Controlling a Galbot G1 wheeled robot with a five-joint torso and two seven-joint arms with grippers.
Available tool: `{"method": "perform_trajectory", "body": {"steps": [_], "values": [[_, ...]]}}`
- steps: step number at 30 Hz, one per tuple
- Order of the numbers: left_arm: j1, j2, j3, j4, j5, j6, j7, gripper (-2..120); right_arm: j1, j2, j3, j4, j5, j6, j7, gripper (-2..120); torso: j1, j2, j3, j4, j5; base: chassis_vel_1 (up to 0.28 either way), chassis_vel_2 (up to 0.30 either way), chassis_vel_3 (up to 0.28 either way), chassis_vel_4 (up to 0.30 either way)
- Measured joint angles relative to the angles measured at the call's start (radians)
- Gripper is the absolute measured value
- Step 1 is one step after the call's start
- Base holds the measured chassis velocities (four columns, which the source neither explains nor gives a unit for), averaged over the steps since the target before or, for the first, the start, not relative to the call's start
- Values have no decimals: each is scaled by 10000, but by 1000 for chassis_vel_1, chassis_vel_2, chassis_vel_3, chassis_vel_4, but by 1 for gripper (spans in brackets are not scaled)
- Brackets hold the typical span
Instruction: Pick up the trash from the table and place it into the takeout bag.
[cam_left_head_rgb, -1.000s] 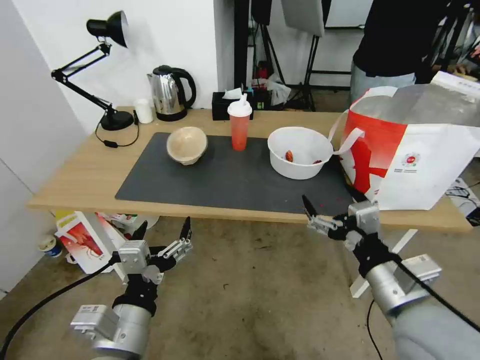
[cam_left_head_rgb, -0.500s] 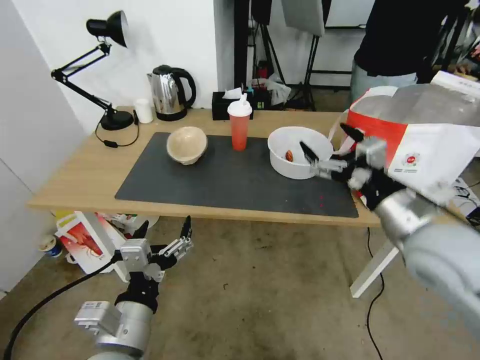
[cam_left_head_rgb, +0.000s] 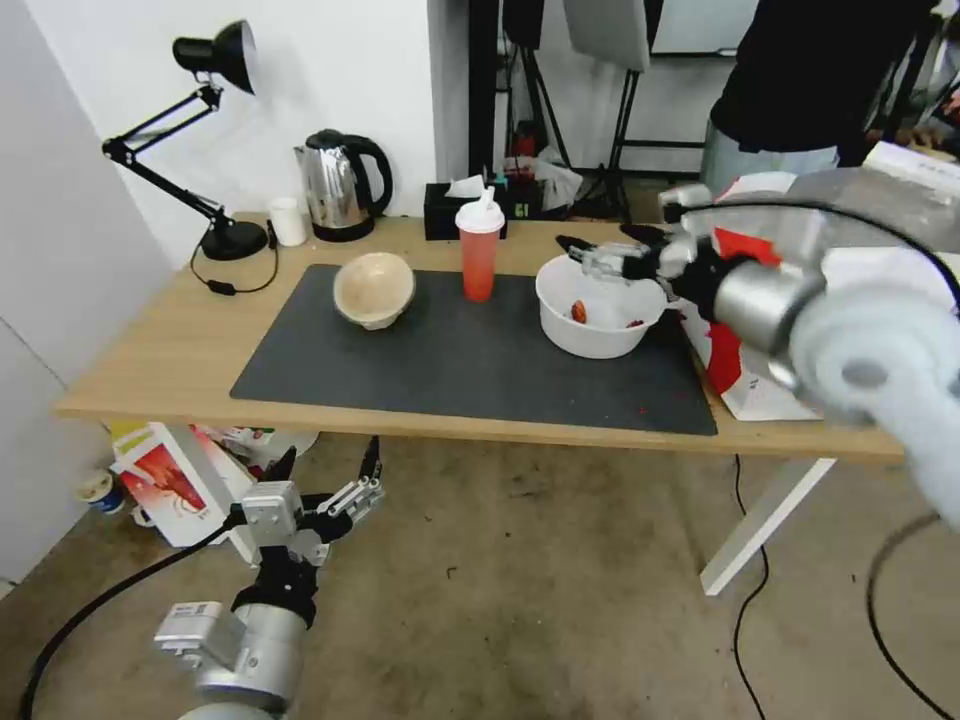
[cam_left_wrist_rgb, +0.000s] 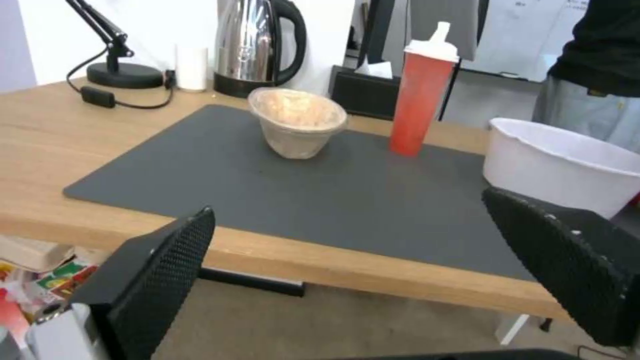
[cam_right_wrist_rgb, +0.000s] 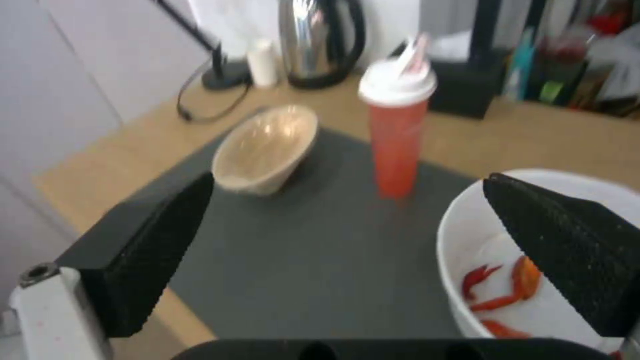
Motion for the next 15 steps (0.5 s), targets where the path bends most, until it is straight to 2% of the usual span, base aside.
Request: {"method": "perform_trajectory", "body": {"steps": [3,4,8,15], "values": [[17,1,-3,5,-3,1,6,100,1194,387,-1236,-627,89,-81,422,100,1,0,0,3,-3,0,0,0,0],[17,1,-3,5,-3,1,6,100,1194,387,-1236,-627,89,-81,422,100,1,0,0,3,-3,0,0,0,0],[-11,-21,28,75,1,2,6,100,1908,738,-2355,-1104,-104,-70,883,100,0,0,0,1,0,0,0,0,0],[-11,-34,-6,66,12,2,4,100,2513,790,-3356,-1358,-233,-32,1477,100,0,0,-1,1,1,0,0,0,0]]}}
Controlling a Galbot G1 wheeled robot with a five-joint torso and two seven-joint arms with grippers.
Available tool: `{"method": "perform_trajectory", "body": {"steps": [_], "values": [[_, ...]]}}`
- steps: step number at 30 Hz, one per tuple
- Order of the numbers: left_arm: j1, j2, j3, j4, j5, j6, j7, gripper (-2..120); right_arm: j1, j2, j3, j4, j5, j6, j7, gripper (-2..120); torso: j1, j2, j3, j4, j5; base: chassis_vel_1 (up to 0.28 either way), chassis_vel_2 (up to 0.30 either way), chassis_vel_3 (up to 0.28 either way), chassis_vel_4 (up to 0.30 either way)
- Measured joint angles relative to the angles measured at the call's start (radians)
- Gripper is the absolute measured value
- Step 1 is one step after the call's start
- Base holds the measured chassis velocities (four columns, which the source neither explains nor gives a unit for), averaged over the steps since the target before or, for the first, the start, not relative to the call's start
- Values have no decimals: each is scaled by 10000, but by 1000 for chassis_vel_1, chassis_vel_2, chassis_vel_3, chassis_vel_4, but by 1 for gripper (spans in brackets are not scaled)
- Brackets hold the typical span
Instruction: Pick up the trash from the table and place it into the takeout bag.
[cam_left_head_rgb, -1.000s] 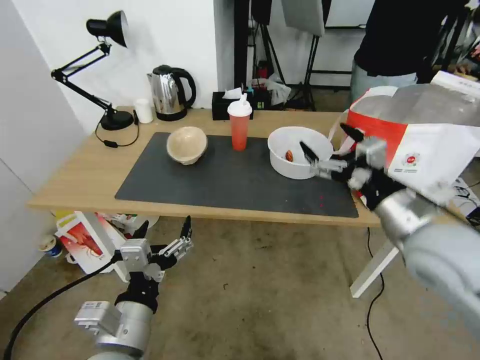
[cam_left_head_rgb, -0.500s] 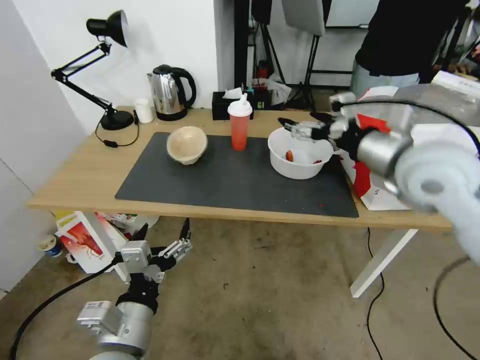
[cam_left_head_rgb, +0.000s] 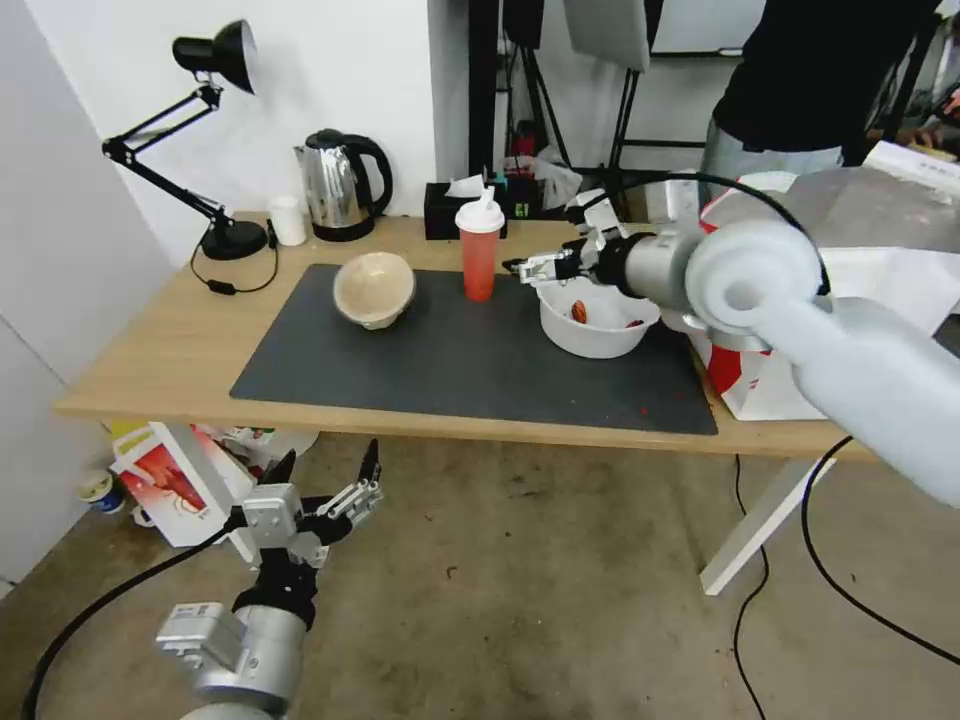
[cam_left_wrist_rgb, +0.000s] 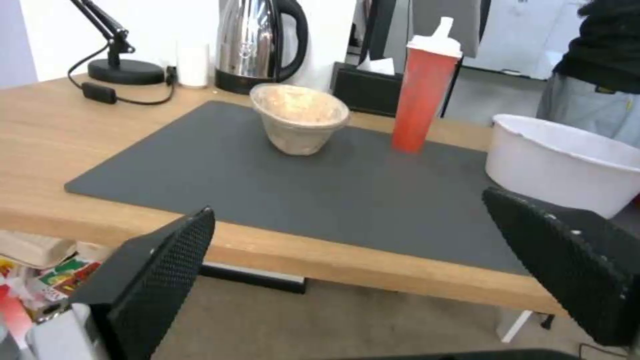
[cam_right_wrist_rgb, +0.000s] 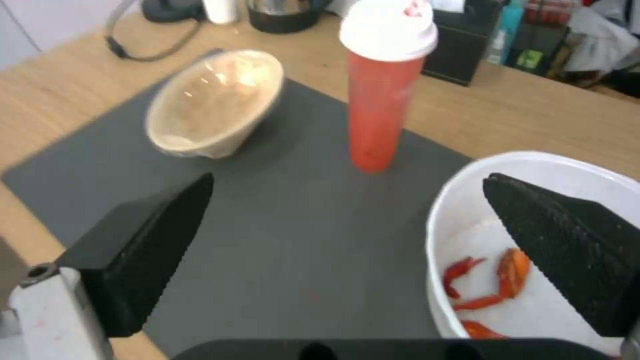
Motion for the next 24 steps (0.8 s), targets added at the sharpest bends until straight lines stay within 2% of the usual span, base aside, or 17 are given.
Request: {"method": "perform_trajectory", "body": {"steps": [6,12,24], "values": [[6,-94,62,-6,42,-2,-1,100,405,71,-668,-286,193,27,687,100,0,0,1,0,0,0,0,0,0],[11,-117,64,-6,52,-3,-2,100,483,190,-905,-551,196,37,764,100,0,0,0,0,0,0,0,0,0],[34,-146,48,18,60,-12,-12,100,317,943,-1278,-1698,-1,57,851,100,-2,0,0,1,0,0,0,0,0]]}}
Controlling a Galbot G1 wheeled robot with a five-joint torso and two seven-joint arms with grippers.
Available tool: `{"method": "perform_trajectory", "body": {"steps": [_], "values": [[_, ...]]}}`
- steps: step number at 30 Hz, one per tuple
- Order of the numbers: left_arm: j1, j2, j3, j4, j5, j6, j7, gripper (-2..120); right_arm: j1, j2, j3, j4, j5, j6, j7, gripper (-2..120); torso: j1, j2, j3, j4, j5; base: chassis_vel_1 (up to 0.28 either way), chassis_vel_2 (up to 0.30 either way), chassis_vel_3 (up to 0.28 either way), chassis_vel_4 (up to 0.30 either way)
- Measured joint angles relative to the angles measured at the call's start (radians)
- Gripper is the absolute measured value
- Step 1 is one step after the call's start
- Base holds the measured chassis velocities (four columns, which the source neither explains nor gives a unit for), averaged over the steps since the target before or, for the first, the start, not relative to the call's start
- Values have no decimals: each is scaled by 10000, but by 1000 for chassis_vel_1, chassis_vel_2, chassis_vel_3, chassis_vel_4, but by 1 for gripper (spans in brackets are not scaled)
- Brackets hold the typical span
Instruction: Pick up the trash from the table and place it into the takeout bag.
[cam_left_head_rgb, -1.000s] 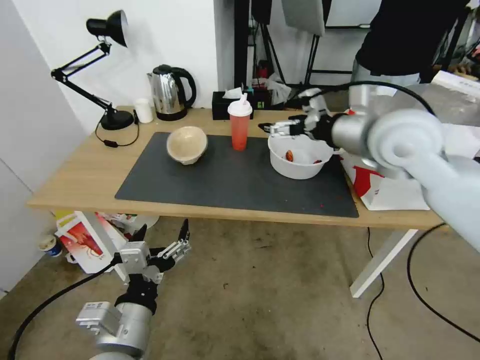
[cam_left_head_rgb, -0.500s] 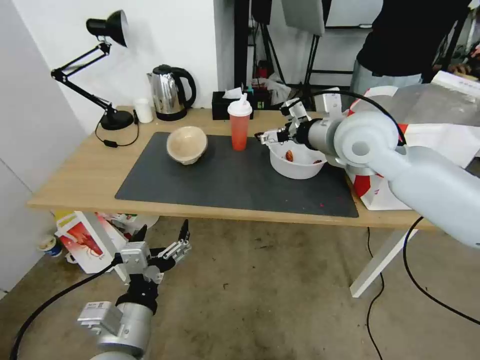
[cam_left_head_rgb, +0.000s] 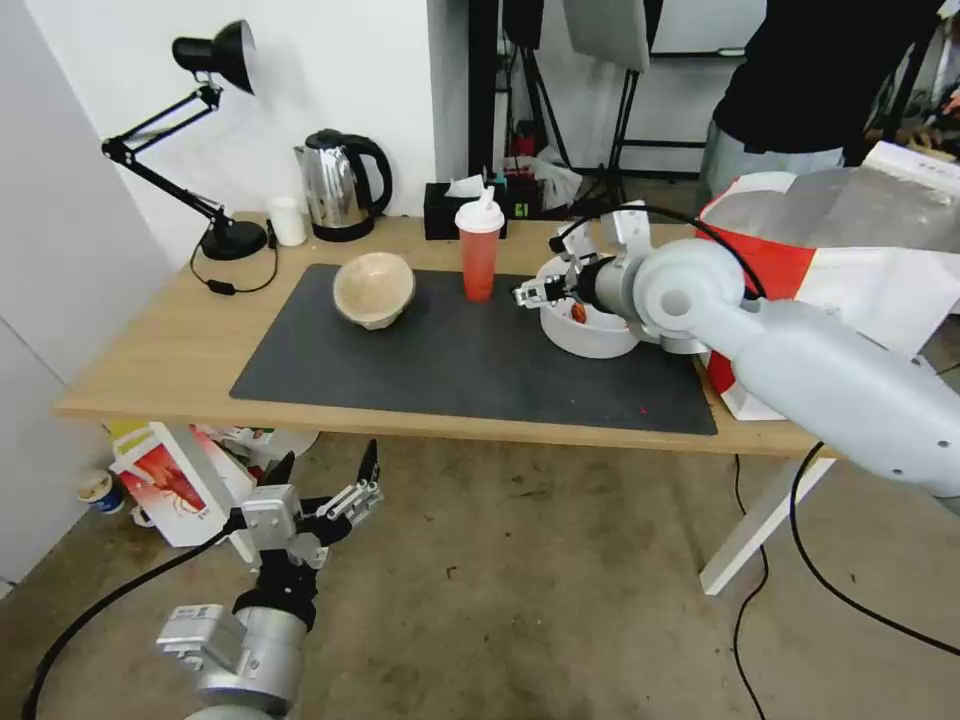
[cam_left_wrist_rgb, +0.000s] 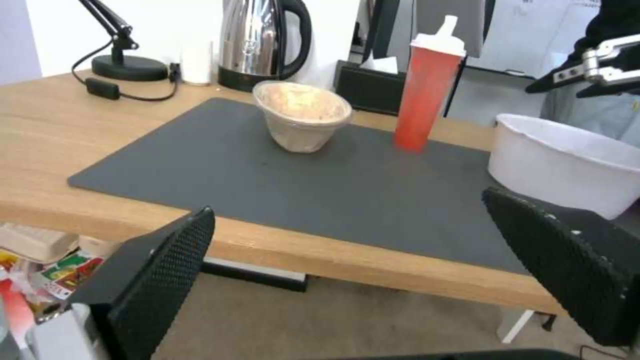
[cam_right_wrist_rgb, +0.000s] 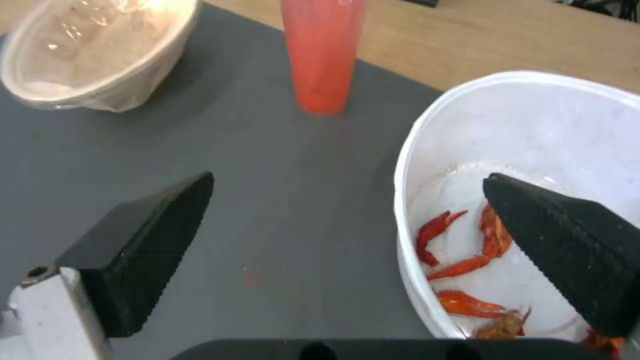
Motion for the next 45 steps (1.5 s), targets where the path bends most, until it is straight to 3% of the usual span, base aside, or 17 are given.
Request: {"method": "perform_trajectory", "body": {"steps": [45], "values": [[-117,-11,139,237,10,-53,-26,100,366,582,-699,-1460,-422,9,-59,100,1,2,0,0,0,0,0,0,0]]}}
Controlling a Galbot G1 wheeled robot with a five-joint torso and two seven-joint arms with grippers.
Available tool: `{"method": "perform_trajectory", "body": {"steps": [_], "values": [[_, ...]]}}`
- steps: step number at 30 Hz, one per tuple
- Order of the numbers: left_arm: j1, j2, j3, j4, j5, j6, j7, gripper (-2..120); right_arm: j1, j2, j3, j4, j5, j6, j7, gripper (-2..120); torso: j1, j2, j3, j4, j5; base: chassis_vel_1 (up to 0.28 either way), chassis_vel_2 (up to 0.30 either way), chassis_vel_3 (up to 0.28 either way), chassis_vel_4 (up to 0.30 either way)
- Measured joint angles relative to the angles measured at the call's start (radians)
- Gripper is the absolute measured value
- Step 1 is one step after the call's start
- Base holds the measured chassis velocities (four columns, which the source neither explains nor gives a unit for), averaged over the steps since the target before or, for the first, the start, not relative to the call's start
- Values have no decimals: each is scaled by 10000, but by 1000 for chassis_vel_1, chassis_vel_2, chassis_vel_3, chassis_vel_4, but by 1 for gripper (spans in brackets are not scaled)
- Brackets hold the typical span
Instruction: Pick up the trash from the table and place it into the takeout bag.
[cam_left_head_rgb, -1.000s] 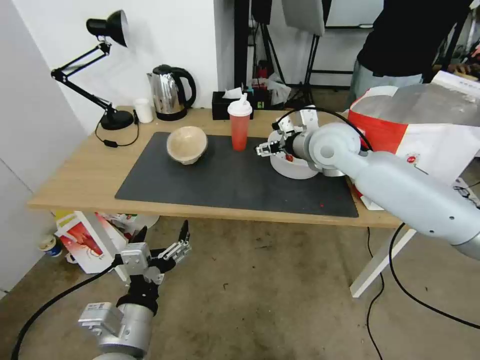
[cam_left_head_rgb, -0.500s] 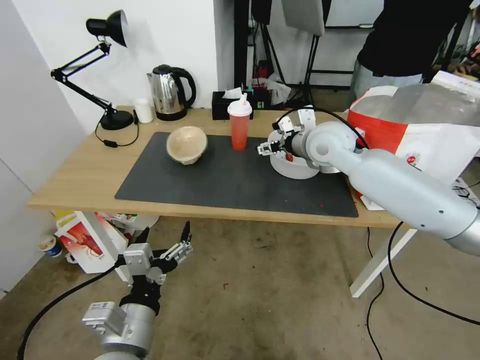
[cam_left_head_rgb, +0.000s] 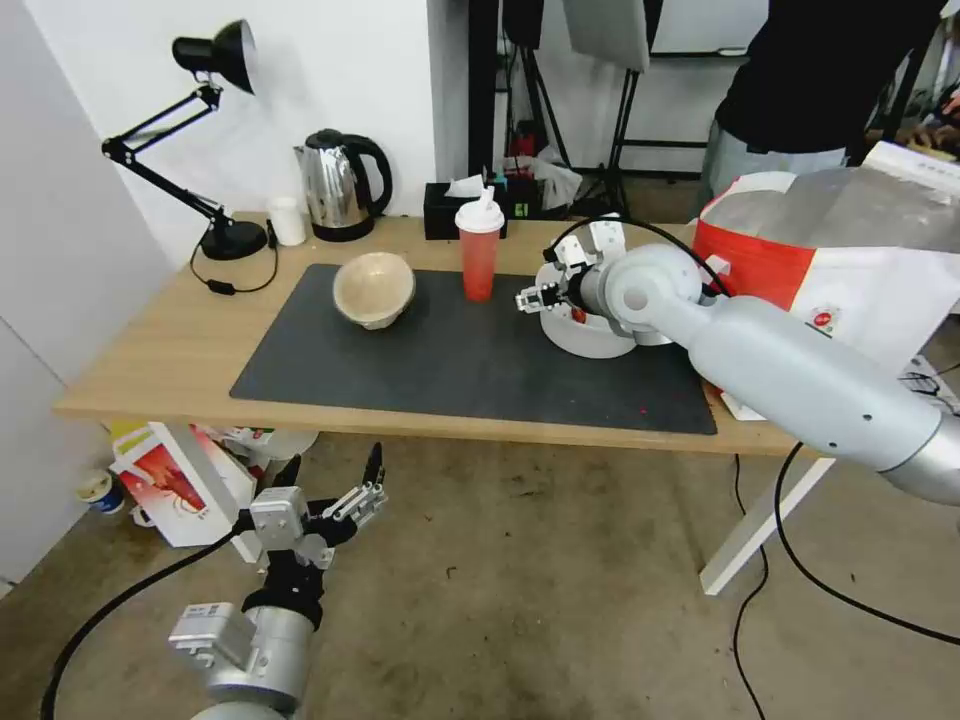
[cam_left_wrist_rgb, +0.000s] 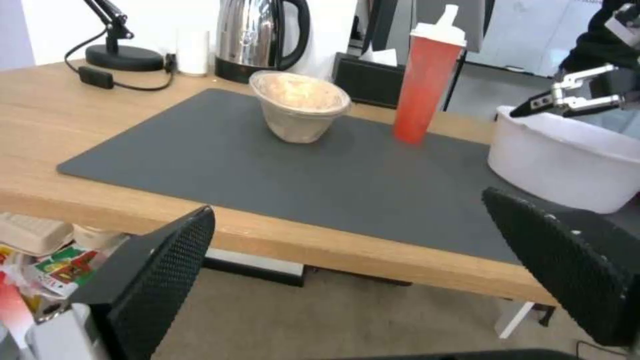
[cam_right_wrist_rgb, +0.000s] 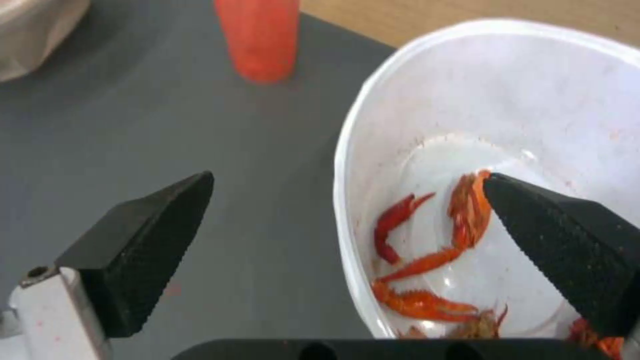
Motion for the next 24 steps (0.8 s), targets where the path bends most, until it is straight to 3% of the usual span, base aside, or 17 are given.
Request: {"method": "perform_trajectory", "body": {"steps": [24], "values": [[-99,42,56,169,-5,3,-22,100,-458,-247,43,163,-14,-7,-22,100,0,-1,0,0,1,0,0,0,0]]}}
